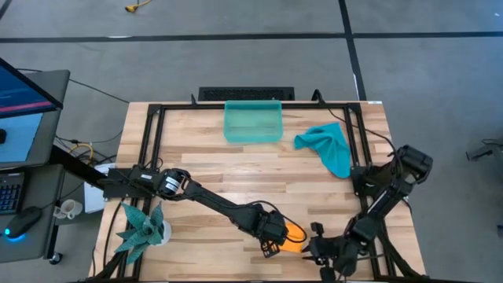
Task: Roll microfiber towels into tight, uniform cylinder then place into a basket
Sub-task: Roll the yellow microfiber cloth on the table
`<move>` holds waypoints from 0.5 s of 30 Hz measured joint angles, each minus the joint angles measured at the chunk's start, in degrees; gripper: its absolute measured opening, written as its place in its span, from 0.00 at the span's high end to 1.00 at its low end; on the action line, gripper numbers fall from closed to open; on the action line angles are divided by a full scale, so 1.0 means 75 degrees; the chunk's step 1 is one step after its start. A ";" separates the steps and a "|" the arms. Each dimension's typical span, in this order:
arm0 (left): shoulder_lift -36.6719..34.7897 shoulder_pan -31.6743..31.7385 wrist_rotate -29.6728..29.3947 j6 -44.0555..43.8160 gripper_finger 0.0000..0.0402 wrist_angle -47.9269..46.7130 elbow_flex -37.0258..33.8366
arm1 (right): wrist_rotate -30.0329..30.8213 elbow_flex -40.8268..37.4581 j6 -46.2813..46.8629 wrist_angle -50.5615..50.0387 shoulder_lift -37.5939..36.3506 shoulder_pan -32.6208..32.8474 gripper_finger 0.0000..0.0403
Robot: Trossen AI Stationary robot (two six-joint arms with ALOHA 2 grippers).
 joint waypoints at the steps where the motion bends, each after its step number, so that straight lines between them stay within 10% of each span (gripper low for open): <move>1: 0.0000 0.0000 0.0001 0.0000 0.96 0.0000 0.0000 | 0.0002 0.0040 -0.0001 -0.0036 0.0053 -0.0049 0.71; 15: 0.0000 -0.0006 -0.0054 0.0053 0.96 0.0029 0.0003 | -0.0021 0.1501 -0.3568 -0.0882 0.0021 0.0221 0.63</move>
